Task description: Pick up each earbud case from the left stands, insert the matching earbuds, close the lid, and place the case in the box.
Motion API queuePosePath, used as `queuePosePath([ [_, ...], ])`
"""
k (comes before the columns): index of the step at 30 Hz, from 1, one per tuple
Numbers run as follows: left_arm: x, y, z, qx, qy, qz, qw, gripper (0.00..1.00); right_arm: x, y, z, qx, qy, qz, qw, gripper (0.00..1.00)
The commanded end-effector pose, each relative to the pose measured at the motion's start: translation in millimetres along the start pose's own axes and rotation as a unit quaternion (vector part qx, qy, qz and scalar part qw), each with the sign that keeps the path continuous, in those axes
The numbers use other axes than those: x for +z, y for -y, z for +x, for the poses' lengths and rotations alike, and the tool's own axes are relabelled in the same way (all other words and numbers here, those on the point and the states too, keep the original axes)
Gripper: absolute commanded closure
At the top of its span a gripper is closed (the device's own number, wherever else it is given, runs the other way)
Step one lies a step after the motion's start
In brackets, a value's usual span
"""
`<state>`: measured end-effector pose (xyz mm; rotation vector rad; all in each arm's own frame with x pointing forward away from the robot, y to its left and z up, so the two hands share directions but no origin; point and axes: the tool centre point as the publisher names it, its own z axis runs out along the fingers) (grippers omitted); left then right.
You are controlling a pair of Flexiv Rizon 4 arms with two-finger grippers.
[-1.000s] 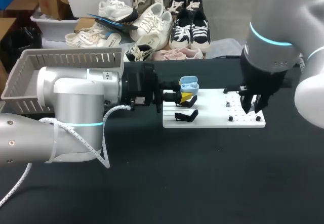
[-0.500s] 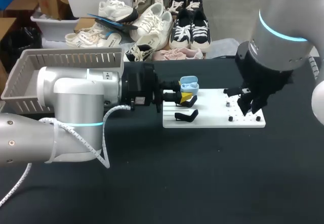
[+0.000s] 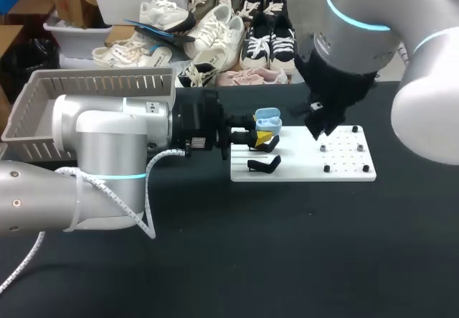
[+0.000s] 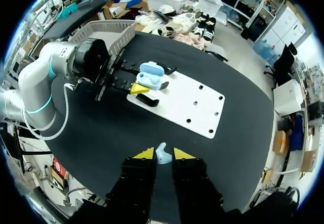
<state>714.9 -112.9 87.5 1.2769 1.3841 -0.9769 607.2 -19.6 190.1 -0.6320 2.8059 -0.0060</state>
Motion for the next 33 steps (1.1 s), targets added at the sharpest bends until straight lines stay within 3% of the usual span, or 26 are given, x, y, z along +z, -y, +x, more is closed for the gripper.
queuePosePath([
  [1, 0, 1.9, 0.4, 0.001, 0.001, -0.004, 1.000, 1.00, 5, -6, -21, -0.013, -0.010, -0.002, 1.000, 1.00],
  [14, 0, 1.9, 0.4, 0.001, 0.001, -0.004, 1.000, 1.00, 19, -24, -58, -0.072, -0.007, -0.021, 0.997, 1.00],
  [33, 0, 1.9, 0.4, 0.001, 0.001, -0.004, 1.000, 1.00, 42, -27, -85, -0.108, -0.016, -0.032, 0.993, 1.00],
])
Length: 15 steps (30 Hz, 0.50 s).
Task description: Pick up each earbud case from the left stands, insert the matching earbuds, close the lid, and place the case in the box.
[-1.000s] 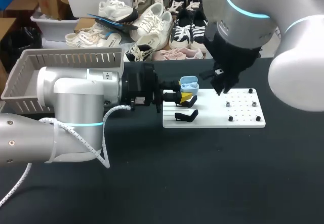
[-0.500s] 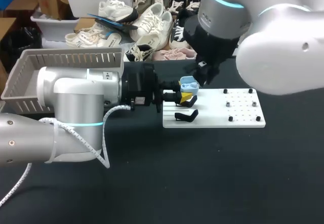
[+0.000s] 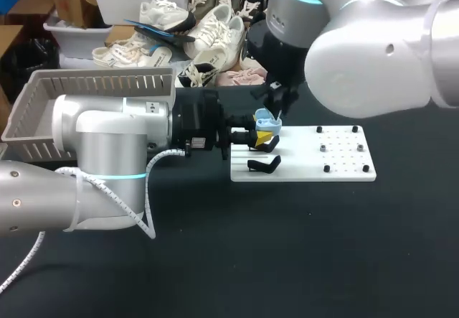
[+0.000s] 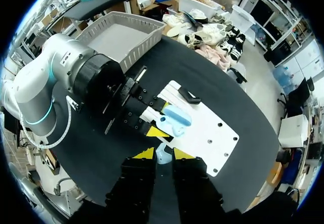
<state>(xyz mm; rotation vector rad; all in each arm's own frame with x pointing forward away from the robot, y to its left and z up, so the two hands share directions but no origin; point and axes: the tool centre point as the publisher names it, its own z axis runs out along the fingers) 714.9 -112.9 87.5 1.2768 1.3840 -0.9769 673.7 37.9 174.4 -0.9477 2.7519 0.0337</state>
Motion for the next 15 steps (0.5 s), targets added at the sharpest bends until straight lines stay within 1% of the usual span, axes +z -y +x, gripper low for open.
queuePosePath([
  [1, 0, 1.9, 0.4, 0.001, 0.001, -0.004, 1.000, 1.00, 9, -1, -9, -0.003, -0.008, -0.003, 1.000, 1.00],
  [9, 0, 1.9, 0.4, 0.001, 0.001, -0.004, 1.000, 1.00, 15, -2, -17, -0.008, -0.008, -0.010, 1.000, 1.00],
  [15, 0, 1.9, 0.4, 0.001, 0.001, -0.004, 1.000, 1.00, 21, -2, -19, -0.010, -0.012, -0.014, 1.000, 1.00],
])
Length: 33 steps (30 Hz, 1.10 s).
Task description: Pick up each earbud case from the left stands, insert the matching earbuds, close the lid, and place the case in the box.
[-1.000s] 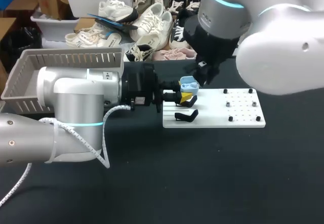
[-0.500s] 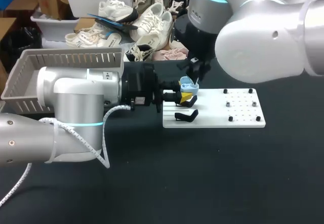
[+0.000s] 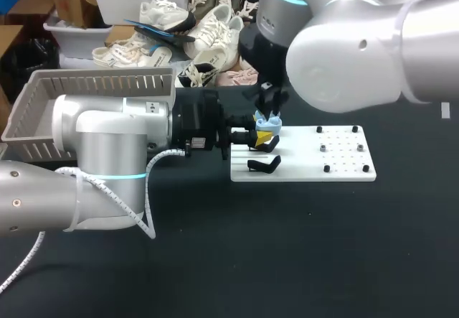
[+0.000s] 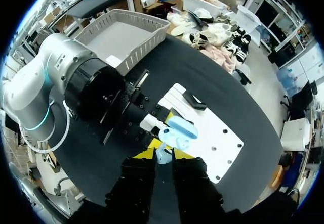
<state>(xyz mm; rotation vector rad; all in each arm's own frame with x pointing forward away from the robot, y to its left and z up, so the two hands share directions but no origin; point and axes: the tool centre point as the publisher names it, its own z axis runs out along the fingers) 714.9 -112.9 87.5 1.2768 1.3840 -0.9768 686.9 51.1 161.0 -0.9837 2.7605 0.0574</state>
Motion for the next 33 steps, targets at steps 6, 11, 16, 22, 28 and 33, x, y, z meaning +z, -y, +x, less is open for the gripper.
queuePosePath([
  [6, 0, 1.9, 0.4, 0.001, 0.001, -0.004, 1.000, 1.00, 10, 4, -6, 0.001, -0.011, -0.001, 1.000, 1.00],
  [11, 0, 1.9, 0.4, 0.001, 0.001, -0.004, 1.000, 1.00, 14, 8, -8, 0.003, -0.014, 0.000, 1.000, 1.00],
  [16, 0, 1.9, 0.4, 0.001, 0.001, -0.004, 1.000, 1.00, 15, 9, -9, 0.005, -0.015, 0.000, 1.000, 1.00],
  [22, 0, 1.9, 0.4, 0.001, 0.001, -0.004, 1.000, 1.00, 16, 8, -9, 0.006, -0.016, 0.000, 1.000, 1.00],
  [28, 0, 1.9, 0.4, 0.001, 0.001, -0.004, 1.000, 1.00, 18, 8, -11, 0.007, -0.016, 0.000, 1.000, 1.00],
  [33, 0, 1.9, 0.4, 0.001, 0.001, -0.004, 1.000, 1.00, 20, 9, -12, 0.008, -0.015, 0.003, 1.000, 1.00],
])
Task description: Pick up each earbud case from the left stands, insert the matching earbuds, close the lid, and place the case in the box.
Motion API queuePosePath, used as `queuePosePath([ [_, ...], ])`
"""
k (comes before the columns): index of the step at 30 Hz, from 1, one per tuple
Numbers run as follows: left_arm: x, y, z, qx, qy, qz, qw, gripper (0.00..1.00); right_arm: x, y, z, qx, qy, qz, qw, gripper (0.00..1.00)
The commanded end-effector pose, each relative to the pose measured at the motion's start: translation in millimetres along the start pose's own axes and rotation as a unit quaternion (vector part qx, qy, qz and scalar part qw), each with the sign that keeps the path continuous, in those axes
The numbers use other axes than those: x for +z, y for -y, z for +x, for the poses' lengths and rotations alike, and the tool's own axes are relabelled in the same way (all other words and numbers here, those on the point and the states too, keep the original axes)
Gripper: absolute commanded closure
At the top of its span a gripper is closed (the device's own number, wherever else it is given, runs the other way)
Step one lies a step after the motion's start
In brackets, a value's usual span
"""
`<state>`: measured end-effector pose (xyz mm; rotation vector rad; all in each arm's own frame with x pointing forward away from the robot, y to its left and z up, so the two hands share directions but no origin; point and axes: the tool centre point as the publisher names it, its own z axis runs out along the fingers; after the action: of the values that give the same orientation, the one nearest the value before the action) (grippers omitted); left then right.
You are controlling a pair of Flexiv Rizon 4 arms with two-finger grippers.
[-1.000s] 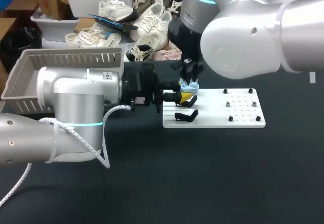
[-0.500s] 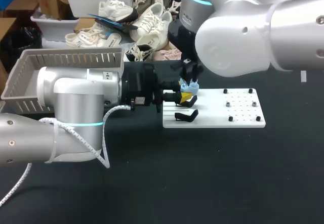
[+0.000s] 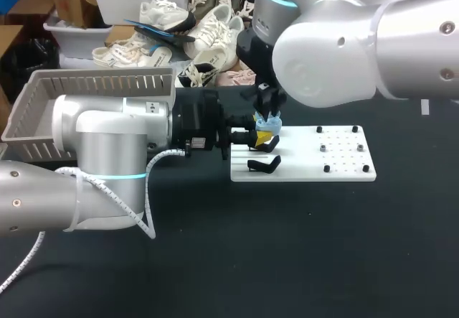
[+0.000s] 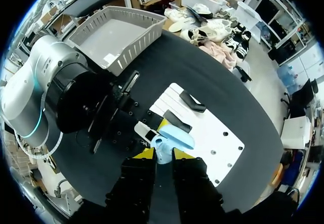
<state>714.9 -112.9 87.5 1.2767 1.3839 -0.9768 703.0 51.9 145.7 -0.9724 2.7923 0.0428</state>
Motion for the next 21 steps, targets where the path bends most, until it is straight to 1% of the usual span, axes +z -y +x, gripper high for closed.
queuePosePath([
  [1, -0.2, 1.9, 0.4, 0.001, 0.001, -0.004, 1.000, 1.00, 2.5, 0.1, -3.0, 0.001, -0.001, 0.001, 1.000, 1.00],
  [21, -0.2, 1.9, 0.4, 0.001, 0.001, -0.004, 1.000, 1.00, 3.9, -0.8, -6.1, 0.005, -0.005, 0.000, 1.000, 1.00],
])
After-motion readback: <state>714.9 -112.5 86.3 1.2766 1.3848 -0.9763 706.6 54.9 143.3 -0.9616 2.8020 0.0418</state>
